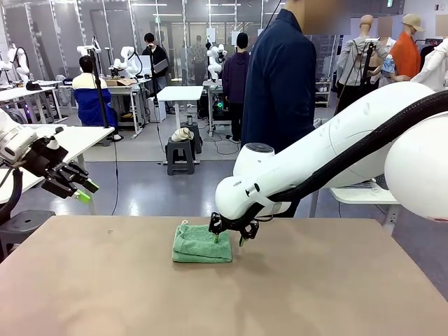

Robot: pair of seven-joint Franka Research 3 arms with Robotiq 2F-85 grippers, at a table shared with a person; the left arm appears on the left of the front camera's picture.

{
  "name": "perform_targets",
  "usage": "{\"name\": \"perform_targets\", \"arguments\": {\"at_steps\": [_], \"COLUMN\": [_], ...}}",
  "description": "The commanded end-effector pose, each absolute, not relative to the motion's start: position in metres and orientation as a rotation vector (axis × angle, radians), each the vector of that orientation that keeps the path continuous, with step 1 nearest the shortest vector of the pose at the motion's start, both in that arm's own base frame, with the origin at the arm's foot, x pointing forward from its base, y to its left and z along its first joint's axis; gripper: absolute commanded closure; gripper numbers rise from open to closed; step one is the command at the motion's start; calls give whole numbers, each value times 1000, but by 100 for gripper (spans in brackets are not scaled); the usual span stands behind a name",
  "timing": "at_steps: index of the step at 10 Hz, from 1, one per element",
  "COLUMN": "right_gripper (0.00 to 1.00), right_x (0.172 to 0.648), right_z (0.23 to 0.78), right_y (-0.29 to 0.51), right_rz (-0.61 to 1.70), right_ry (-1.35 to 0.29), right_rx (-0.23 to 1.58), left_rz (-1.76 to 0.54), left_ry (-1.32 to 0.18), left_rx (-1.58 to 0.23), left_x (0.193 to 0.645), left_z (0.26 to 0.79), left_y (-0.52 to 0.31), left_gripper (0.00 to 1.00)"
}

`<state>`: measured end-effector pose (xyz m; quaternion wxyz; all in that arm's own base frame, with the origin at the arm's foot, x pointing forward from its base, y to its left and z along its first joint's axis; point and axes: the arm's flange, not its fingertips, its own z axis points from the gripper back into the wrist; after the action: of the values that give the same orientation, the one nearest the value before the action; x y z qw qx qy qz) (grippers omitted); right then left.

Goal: Fold the towels and place them in the basket.
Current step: Place the folded Towel with hook on the right side of the table.

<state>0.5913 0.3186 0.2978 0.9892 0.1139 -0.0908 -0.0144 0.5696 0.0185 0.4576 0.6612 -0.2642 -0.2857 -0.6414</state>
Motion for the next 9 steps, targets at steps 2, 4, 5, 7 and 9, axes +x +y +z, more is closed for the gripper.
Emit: {"name": "perform_targets", "arguments": {"at_steps": [2,4,5,7,9], "right_gripper": [15,35,55,75,94], "right_x": [593,592,591,590,587], "right_z": [292,290,290,290,290], "right_y": [323,324,325,326,326], "right_rz": [-30,-29,-27,-18,1], "right_ry": [-207,-207,-209,-209,-185], "right_rx": [250,256,255,254,247], "left_rz": [-1450,-1450,-1450,-1450,-1450], "left_ry": [-645,-645,-645,-645,-645], "left_rx": [-587,-587,-587,-587,-587], "left_x": [569,569,569,569,569], "left_z": [460,460,460,460,460], "left_y": [18,18,18,18,18], "left_gripper": [36,36,36,36,36]}}
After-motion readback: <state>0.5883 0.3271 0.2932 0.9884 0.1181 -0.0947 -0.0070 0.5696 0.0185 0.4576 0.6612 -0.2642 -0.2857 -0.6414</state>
